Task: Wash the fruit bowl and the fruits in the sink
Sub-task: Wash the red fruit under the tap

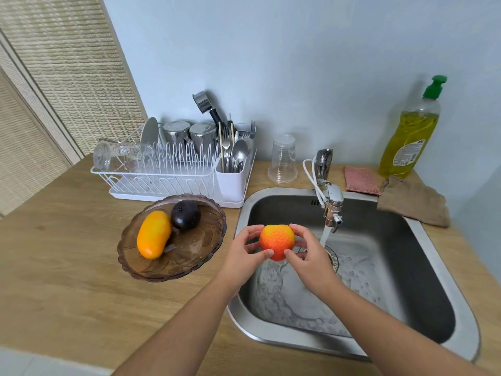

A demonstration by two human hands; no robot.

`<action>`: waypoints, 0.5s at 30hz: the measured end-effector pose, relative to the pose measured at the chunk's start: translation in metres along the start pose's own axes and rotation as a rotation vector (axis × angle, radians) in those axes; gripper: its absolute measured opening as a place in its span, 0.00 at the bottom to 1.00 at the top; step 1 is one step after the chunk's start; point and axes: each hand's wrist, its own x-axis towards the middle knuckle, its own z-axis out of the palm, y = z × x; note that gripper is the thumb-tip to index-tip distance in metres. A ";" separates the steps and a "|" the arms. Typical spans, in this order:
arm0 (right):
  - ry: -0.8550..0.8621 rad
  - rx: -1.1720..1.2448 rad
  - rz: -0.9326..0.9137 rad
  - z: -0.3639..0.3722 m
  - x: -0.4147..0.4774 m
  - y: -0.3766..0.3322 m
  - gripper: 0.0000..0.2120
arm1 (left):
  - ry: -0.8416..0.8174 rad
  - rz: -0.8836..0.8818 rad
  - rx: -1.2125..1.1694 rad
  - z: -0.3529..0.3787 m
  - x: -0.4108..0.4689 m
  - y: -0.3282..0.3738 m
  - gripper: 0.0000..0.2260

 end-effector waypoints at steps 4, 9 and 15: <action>-0.006 0.001 0.013 -0.001 -0.001 -0.002 0.23 | 0.002 0.007 0.011 0.000 -0.001 0.001 0.22; -0.011 0.003 0.001 -0.005 0.000 -0.007 0.21 | 0.022 0.029 0.086 0.002 -0.002 0.006 0.20; 0.005 0.074 -0.006 -0.005 0.007 -0.025 0.17 | 0.073 0.117 0.273 -0.003 0.000 0.027 0.25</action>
